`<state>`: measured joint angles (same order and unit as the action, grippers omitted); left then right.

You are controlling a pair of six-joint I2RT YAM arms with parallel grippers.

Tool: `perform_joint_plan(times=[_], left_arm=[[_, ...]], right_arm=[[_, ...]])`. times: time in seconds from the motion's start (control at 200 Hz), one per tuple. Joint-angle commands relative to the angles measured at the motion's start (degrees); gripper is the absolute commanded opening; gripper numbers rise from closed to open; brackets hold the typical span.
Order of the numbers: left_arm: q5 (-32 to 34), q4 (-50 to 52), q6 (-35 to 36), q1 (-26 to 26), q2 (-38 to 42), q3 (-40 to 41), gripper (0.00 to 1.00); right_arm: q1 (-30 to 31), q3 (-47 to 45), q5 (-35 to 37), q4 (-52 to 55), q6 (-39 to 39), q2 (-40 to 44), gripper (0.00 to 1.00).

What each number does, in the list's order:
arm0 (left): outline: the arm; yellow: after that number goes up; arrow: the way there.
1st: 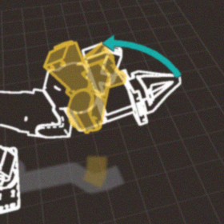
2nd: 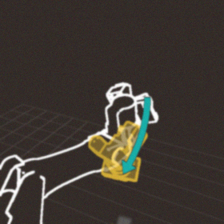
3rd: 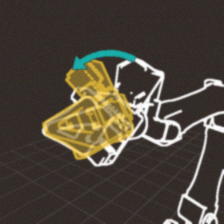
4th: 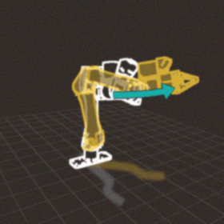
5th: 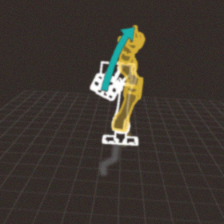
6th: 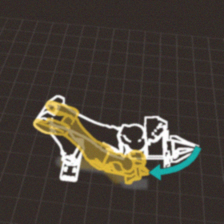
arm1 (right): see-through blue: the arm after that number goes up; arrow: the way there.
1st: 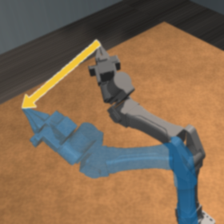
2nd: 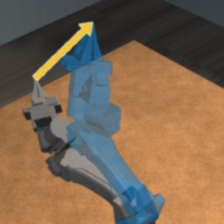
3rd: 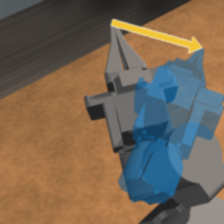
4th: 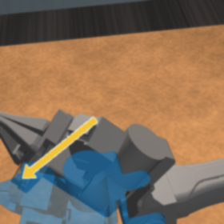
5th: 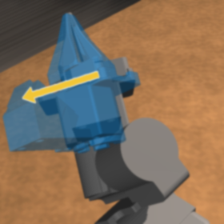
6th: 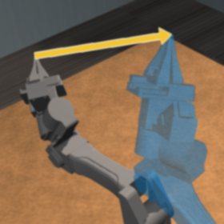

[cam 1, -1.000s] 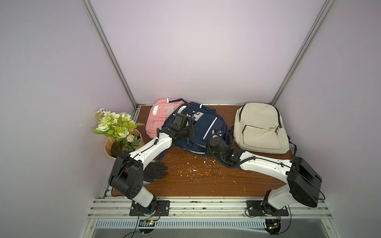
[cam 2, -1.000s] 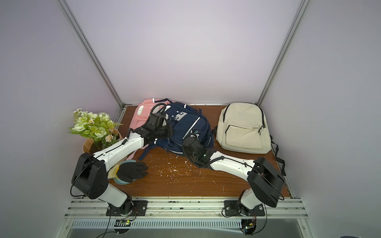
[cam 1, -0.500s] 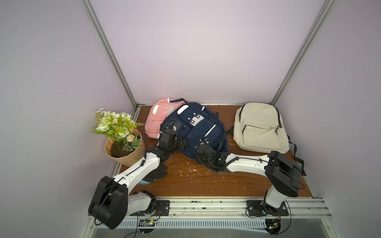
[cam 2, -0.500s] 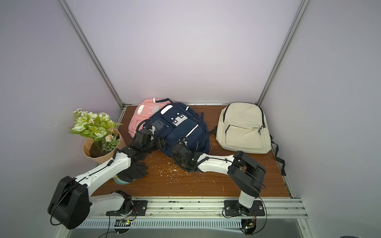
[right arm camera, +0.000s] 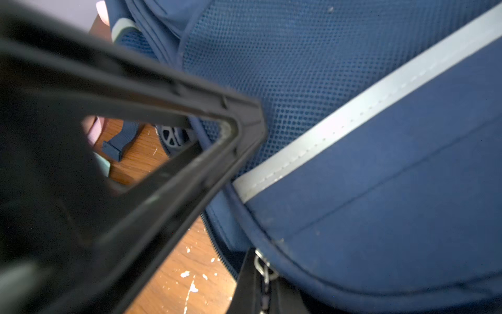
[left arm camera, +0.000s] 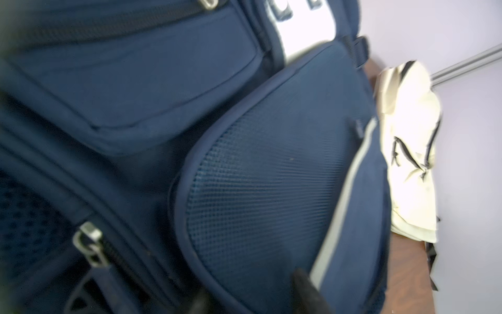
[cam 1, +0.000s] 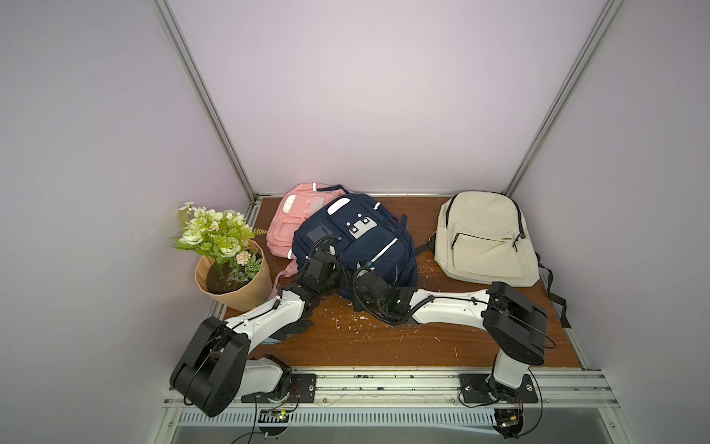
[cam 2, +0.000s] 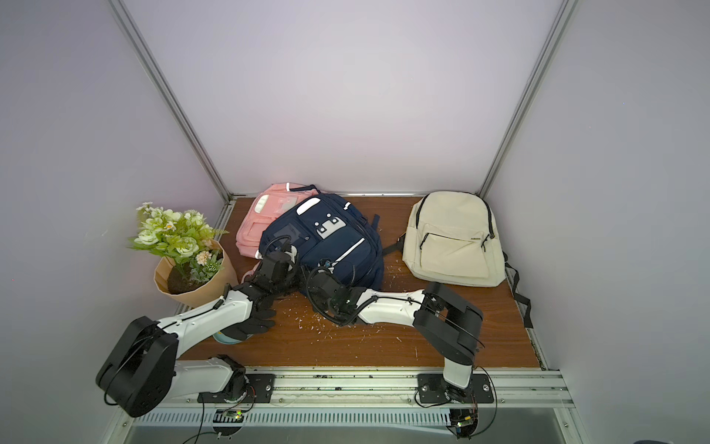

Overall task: Zip up the backpack
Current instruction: Zip the zipper on the backpack.

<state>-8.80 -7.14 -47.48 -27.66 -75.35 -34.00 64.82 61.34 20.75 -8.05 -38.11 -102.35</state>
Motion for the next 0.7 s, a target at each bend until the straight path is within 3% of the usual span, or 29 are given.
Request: perform_joint_plan(times=[0.0, 0.11, 0.255, 0.465, 0.696], left_arm=[[-0.4, -3.0, -0.4, -0.3, -1.9, -1.4, 0.36], [1.2, -0.4, 0.9, 0.3, -3.3, -2.8, 0.15], [3.6, 2.5, 2.9, 3.0, -2.4, -3.0, 0.01], [7.3, 5.7, 5.8, 6.8, -0.9, -3.4, 0.00], [9.9, 7.3, 7.4, 7.4, -2.6, -8.0, 0.00]], right_arm=[[1.1, -0.6, -0.9, -4.3, 1.3, 3.2, 0.00], [1.0, -1.8, 1.0, -3.2, 1.3, 4.6, 0.00], [0.3, -4.8, 3.2, -1.9, 1.6, 7.9, 0.00], [-4.3, -11.8, 0.6, -2.4, 0.6, 14.1, 0.00], [-7.0, -13.9, 1.2, -1.2, 2.0, 17.6, 0.00]])
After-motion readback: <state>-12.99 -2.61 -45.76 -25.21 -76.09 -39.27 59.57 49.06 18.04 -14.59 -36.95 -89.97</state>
